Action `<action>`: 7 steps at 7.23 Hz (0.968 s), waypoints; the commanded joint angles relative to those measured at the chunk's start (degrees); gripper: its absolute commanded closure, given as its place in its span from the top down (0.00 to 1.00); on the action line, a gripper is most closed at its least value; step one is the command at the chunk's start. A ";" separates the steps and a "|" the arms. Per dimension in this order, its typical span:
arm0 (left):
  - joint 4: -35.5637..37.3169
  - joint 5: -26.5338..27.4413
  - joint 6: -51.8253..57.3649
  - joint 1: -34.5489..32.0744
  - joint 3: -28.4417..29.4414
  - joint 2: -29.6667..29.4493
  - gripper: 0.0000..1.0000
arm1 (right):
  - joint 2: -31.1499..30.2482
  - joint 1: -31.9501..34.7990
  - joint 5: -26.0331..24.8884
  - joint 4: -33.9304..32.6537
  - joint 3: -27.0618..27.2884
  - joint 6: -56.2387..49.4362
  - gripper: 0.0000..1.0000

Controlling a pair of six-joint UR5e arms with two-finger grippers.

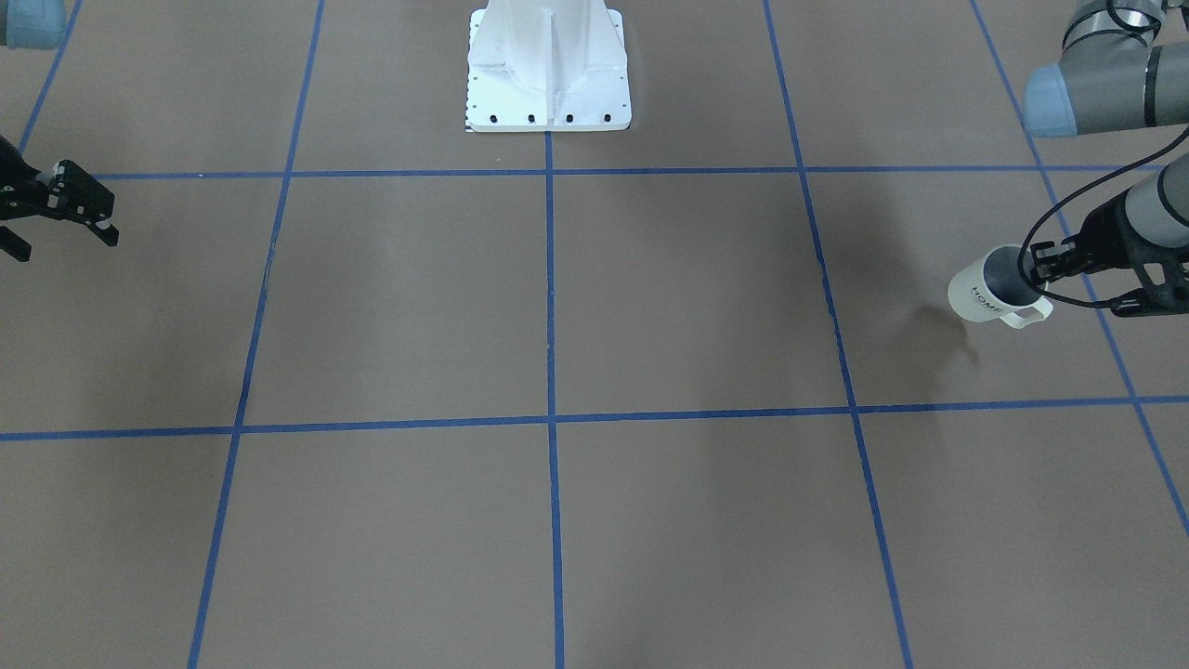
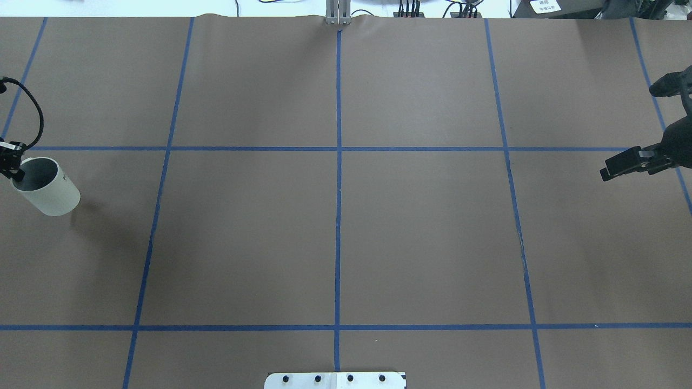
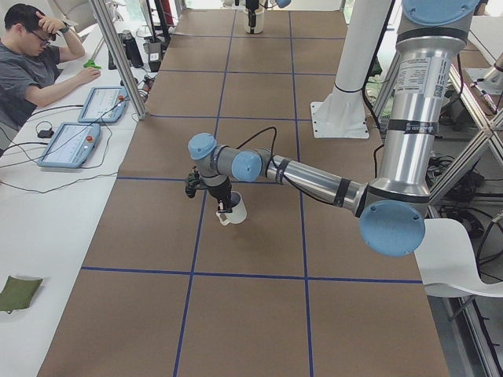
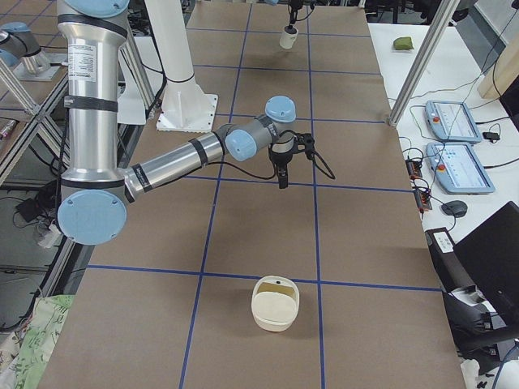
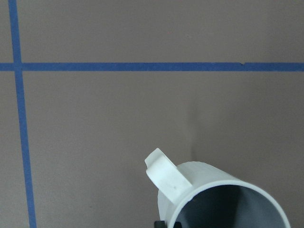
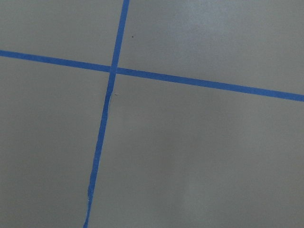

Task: Left arm hands cup to right arm to dump lemon

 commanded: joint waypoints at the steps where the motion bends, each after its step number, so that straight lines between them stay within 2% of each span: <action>1: 0.01 -0.52 -0.06 1.36 0.25 0.26 0.00 | 0.05 0.09 0.09 0.12 0.79 -0.30 1.00; 3: -0.08 -0.52 -0.23 3.21 0.43 0.17 0.00 | 0.22 0.09 0.09 0.03 0.53 0.06 1.00; 5: -0.08 -0.34 0.29 3.31 0.26 0.17 0.99 | -0.48 1.05 -0.52 -0.06 0.79 -0.73 1.00; 7: -1.13 0.54 0.38 3.05 -3.58 0.43 1.00 | -1.96 2.71 -0.61 -0.32 0.27 -7.01 1.00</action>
